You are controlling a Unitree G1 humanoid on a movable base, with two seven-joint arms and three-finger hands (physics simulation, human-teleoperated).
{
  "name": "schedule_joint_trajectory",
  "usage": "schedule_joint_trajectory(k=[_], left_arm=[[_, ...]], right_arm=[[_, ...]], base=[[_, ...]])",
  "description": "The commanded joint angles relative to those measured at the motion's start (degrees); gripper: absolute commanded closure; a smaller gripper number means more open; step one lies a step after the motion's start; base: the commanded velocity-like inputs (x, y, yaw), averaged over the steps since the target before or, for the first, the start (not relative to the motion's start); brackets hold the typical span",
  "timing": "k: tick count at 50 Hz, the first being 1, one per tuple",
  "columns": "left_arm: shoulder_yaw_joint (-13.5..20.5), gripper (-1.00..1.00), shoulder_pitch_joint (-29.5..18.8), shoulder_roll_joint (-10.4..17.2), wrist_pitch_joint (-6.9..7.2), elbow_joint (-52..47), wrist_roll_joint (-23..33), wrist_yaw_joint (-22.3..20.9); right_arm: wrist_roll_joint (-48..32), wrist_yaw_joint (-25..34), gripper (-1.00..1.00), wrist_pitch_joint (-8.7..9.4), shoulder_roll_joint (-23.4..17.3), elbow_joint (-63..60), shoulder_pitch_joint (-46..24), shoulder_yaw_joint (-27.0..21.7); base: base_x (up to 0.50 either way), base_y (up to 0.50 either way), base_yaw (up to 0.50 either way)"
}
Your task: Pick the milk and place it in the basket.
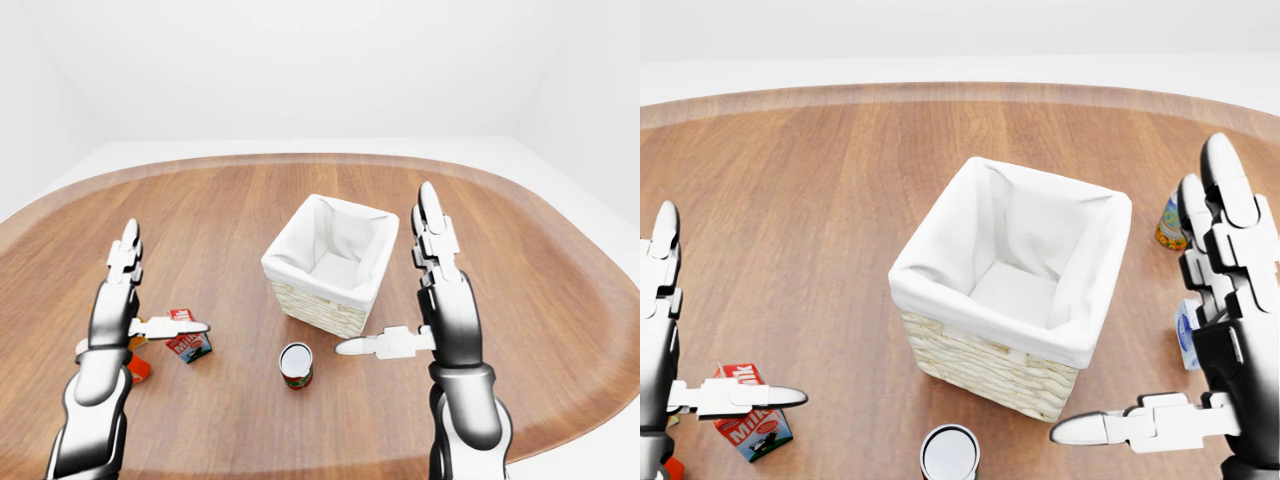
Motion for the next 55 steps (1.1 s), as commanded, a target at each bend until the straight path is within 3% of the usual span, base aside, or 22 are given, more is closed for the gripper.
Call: schedule_joint_trajectory(k=[1, 32, 55], left_arm=[[-0.31, -1.0, 1.26, -0.29, 0.0, 2.06, -0.12, 0.25], [1.81, -1.0, 1.87, 0.64, 0.0, 8.12, -0.39, 1.04], [0.58, -1.0, -3.7, 3.67, 0.0, 22.43, -2.12, 4.62]], right_arm=[[0.18, -0.04, -1.0, 0.0, 0.02, 0.15, 0.02, -0.22], [-0.1, -0.33, -1.0, 0.0, 0.06, 0.48, 0.18, -0.25], [-0.11, -0.28, -1.0, 0.0, 0.12, 0.45, 0.27, -0.19]], base=[[0.0, 0.0, 0.0], [0.0, 0.0, 0.0], [0.0, 0.0, 0.0]])
